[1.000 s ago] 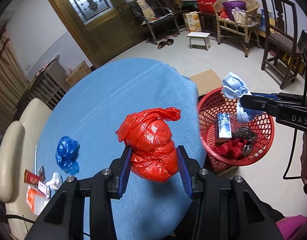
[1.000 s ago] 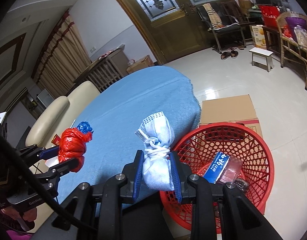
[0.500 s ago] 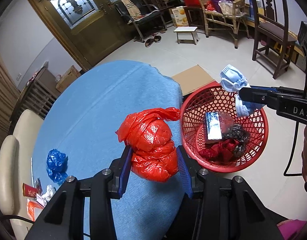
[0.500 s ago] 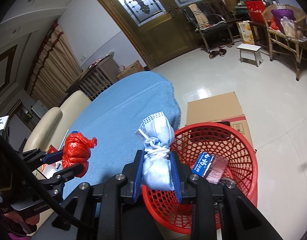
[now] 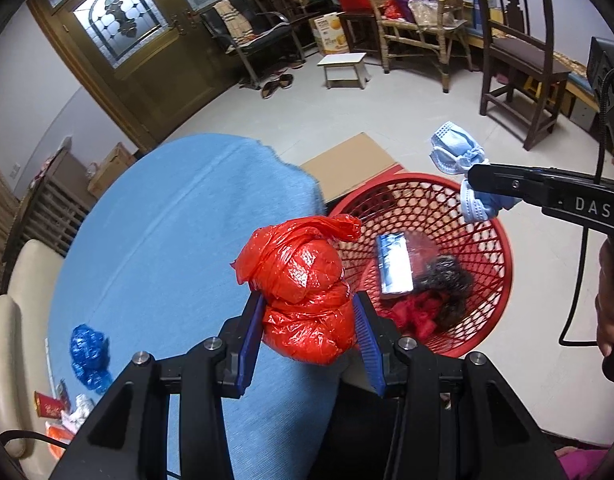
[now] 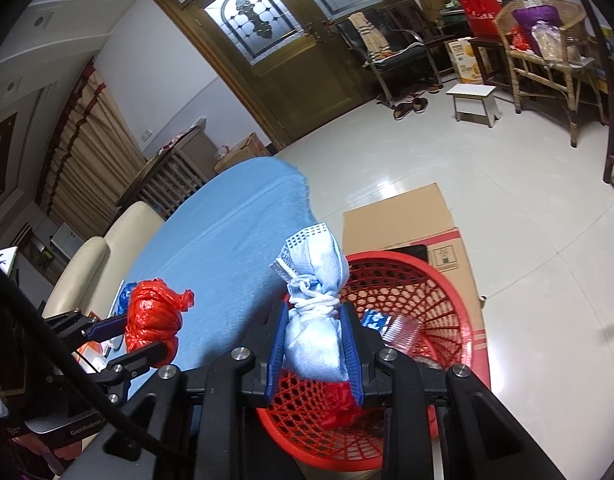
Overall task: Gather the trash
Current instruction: 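Open both grippers to drop the red bag and cloth into the basket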
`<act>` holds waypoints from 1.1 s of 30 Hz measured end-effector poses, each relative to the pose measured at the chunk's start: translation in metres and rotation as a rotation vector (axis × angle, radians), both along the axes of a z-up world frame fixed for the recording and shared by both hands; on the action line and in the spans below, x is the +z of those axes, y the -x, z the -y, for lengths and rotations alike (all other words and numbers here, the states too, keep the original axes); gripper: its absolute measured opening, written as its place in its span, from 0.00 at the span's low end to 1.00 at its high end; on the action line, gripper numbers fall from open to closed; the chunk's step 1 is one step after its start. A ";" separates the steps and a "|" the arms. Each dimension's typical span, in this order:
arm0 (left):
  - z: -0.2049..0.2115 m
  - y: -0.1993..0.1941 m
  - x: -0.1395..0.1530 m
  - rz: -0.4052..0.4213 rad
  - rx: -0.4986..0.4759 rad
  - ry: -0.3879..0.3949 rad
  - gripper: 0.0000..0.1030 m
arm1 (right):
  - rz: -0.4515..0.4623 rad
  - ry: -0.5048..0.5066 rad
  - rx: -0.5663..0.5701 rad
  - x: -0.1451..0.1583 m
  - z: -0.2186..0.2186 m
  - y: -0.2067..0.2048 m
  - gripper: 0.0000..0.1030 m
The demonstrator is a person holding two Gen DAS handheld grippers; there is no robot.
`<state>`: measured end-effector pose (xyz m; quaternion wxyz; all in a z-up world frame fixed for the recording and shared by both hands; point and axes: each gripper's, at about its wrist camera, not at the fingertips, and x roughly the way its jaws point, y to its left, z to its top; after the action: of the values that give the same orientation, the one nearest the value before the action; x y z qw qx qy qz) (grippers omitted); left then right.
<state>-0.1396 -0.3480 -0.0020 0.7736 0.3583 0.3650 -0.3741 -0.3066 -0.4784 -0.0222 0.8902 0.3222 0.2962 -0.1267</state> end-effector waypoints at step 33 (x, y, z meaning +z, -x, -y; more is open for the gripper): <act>-0.005 -0.010 -0.011 -0.159 0.001 0.108 0.55 | -0.077 -0.104 -0.011 -0.025 0.018 0.000 0.67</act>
<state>-0.1300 -0.3427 -0.0130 0.7606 0.2849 0.4049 -0.4200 -0.3071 -0.4961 -0.0471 0.8596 0.3643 0.3345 -0.1282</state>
